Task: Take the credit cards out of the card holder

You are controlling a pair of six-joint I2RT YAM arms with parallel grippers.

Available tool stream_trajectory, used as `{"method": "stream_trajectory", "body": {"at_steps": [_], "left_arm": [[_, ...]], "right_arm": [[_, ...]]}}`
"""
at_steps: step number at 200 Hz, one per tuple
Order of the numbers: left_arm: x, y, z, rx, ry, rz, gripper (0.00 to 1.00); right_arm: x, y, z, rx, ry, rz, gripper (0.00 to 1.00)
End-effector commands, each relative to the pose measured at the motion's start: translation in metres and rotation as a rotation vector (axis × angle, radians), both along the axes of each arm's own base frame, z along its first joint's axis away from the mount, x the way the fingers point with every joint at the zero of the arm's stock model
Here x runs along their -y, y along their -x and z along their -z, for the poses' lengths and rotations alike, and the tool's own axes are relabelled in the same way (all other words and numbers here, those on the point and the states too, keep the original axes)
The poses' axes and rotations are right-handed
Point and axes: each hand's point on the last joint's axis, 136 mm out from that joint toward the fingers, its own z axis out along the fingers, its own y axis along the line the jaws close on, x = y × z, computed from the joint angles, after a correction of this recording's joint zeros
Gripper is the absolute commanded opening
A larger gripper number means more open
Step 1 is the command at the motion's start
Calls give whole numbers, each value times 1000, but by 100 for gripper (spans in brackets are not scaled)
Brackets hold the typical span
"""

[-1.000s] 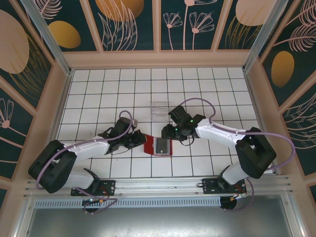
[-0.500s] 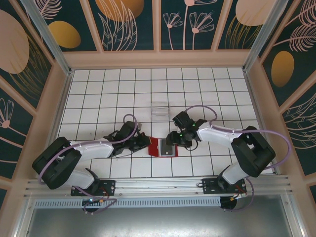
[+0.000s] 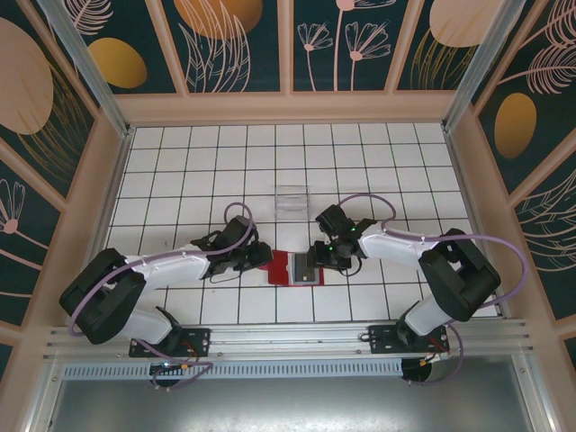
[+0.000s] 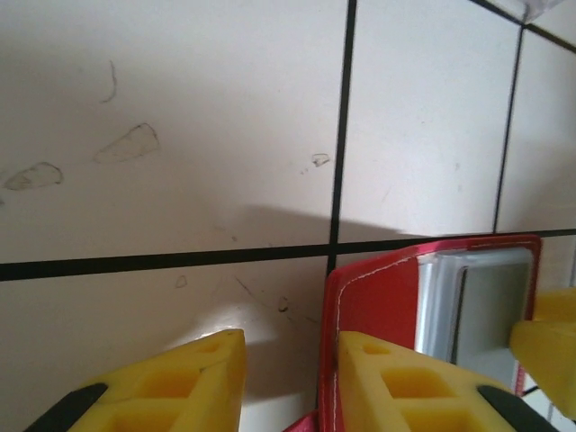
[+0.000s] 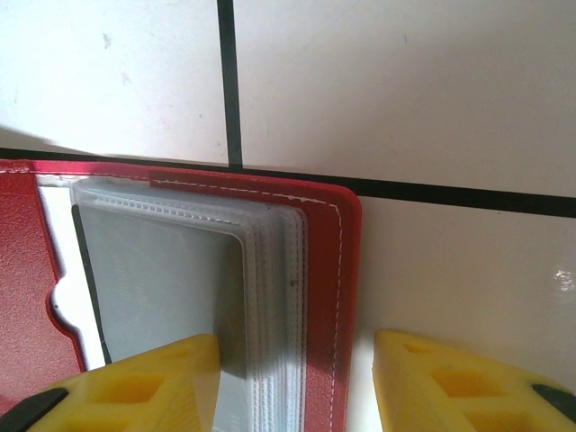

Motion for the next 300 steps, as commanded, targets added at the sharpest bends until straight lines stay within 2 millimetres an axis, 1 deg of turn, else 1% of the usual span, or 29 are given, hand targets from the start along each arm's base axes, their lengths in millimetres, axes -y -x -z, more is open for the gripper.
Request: {"method": "stream_trajectory", "body": {"at_steps": [1,38,46,57,75,91,127,150,174,195,206,219,244,275,289,300], "left_arm": [[-20,11,20,-48,-154,50,33],[-33,14,31,-77,-264,68,33],[-35,13,31,-78,-285,73,33],[-35,10,26,-64,-292,73,34],[-31,1,6,-14,-274,63,36],[-25,-8,-16,33,-247,60,37],[-8,-25,-74,144,-143,50,38],[3,-29,-106,193,-67,54,38],[21,-31,-129,209,35,77,35],[40,-31,-140,206,133,107,32],[49,-31,-139,200,165,120,31],[59,-30,-132,179,185,141,29],[70,-25,-104,117,204,163,26],[67,-20,-65,46,161,163,21],[64,-14,-45,2,135,170,18],[63,-8,-33,-24,141,173,16]], "right_arm": [[-3,6,14,-28,0,-23,48],[-4,5,13,-22,-2,-25,47],[-3,5,13,-24,-1,-26,47],[-2,7,14,-27,3,-26,47],[2,8,14,-27,10,-20,47],[1,8,12,-25,7,-20,47],[-1,5,11,-25,3,-17,47],[-3,3,9,-23,2,-19,47],[-4,2,8,-21,1,-19,46],[-4,4,11,-27,-4,-17,47],[-5,4,13,-32,-3,-19,47],[-5,4,13,-32,-5,-19,47],[-6,4,15,-37,-5,-24,47],[-7,4,17,-41,-2,-23,46],[-6,5,16,-42,-6,-18,45],[-6,5,15,-41,-9,-17,45]]}}
